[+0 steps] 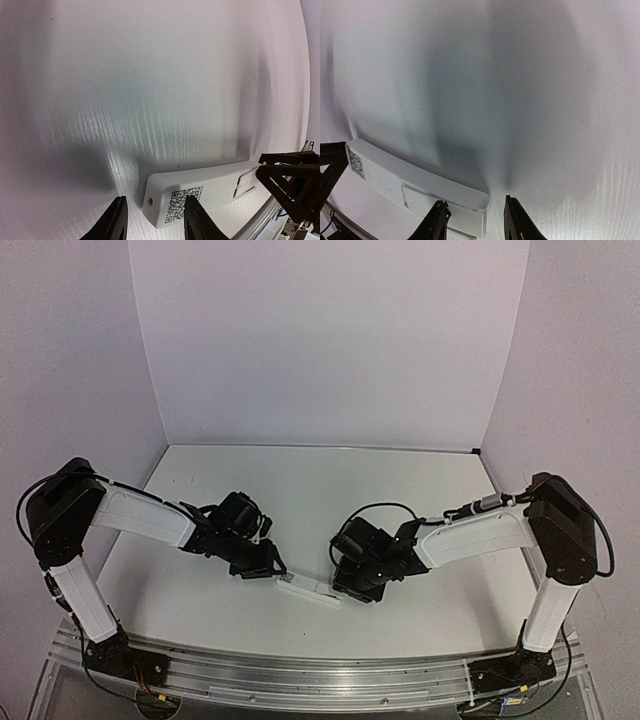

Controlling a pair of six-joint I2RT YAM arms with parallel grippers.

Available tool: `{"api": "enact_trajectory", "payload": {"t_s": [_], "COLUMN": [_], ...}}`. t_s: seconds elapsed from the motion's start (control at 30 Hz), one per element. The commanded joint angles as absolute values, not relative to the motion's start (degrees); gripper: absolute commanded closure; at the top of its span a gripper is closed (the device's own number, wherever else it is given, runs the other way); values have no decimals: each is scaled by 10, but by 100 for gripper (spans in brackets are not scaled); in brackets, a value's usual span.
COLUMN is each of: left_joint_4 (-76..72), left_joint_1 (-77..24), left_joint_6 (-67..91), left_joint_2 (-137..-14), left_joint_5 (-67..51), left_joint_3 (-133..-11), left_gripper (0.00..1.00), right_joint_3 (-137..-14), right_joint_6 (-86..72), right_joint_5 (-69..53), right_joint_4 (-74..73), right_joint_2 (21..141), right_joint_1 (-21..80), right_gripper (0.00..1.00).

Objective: Load the batteries into the remote control

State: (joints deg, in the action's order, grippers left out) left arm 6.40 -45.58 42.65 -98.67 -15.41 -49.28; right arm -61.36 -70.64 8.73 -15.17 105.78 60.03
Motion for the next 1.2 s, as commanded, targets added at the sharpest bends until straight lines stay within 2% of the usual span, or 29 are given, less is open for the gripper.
{"api": "enact_trajectory", "payload": {"t_s": [0.0, 0.6, 1.17], "left_joint_4": [43, 43, 37], "left_joint_1": [-457, -467, -484], "left_joint_6": [437, 460, 474], "left_joint_2": [-986, -985, -979], "left_joint_5": [-160, -149, -156], "left_joint_3": [-482, -474, -460], "left_gripper": [61, 67, 70], "right_joint_3": [-621, -606, -612], "right_joint_6": [-733, -743, -760], "right_joint_5": [75, 66, 64], "right_joint_4": [-138, -139, -176], "right_joint_2": [1066, 1061, 1071], "right_joint_1": [598, 598, 604], "right_gripper": [66, 80, 83]}}
